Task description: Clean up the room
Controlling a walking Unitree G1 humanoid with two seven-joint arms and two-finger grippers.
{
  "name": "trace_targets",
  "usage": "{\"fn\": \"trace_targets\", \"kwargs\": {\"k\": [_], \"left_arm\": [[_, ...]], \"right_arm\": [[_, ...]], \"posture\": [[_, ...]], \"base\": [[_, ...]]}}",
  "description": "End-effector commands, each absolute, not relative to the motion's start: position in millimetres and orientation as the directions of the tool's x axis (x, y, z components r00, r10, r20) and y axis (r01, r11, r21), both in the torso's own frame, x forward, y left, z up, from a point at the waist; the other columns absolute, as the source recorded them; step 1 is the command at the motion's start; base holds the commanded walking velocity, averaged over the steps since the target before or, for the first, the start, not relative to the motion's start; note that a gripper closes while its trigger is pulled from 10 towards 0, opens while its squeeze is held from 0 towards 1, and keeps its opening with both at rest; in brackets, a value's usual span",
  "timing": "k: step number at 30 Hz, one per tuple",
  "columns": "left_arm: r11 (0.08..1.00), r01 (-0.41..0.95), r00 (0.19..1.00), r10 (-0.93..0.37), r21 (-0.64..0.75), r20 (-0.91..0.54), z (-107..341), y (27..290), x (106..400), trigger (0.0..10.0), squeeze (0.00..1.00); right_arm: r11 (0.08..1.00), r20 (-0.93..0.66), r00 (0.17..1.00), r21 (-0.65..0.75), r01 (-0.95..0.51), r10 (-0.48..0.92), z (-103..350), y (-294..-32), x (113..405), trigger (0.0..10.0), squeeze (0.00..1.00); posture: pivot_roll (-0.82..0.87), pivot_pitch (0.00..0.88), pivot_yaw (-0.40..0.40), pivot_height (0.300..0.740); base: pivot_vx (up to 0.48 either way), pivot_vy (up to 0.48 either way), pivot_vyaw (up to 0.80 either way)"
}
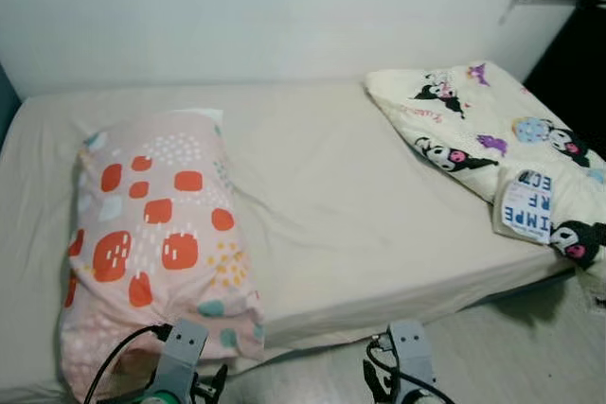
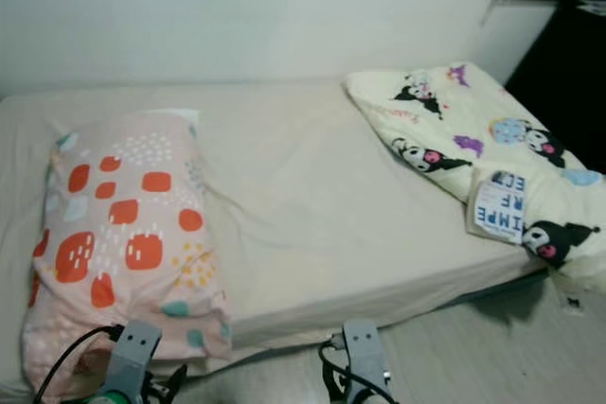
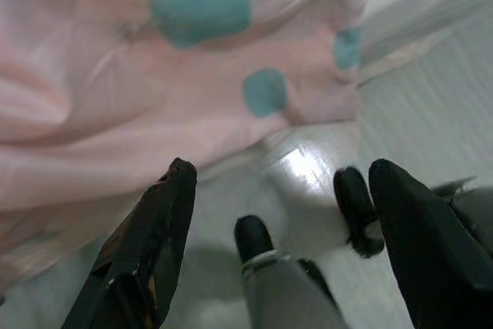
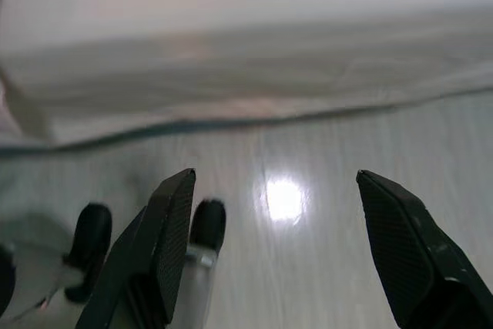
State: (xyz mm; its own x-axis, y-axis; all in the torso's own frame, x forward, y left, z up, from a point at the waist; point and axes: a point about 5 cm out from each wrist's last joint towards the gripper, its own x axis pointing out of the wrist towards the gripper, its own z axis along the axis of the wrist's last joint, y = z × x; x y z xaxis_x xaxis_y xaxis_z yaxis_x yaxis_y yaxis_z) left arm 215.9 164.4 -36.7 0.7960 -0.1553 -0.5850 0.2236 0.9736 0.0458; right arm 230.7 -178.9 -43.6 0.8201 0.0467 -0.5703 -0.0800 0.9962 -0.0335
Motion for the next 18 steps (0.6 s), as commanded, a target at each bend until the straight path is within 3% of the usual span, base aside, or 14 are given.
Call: {"fn": "trace_targets", "kwargs": {"k": [1,12,18], "left_arm": [[0.979,0.198,0.798,-0.134,0.046,-0.587,-41,163,213,10.0,0.0],[0.99,0.122,0.835,-0.065,0.068,-0.547,-37,167,222,10.0,0.0],[0.993,0.094,0.84,-0.043,0.067,-0.542,-38,170,222,10.0,0.0]], "right_arm": [[0.995,-0.566,0.823,-0.049,-0.087,0.044,-43,-180,232,10.0,0.0],[0.984,-0.535,0.839,-0.071,-0.166,0.103,-40,-169,239,10.0,0.0],[0.975,-0.519,0.843,-0.079,-0.207,0.137,-39,-162,239,10.0,0.0]], "posture": [[0.02,0.032,-0.038,0.74],[0.03,0.03,-0.04,0.74],[0.03,0.034,-0.04,0.74]], "base": [[0.0,0.0,0.0],[0.0,0.0,0.0],[-0.374,0.0,0.0]]}}
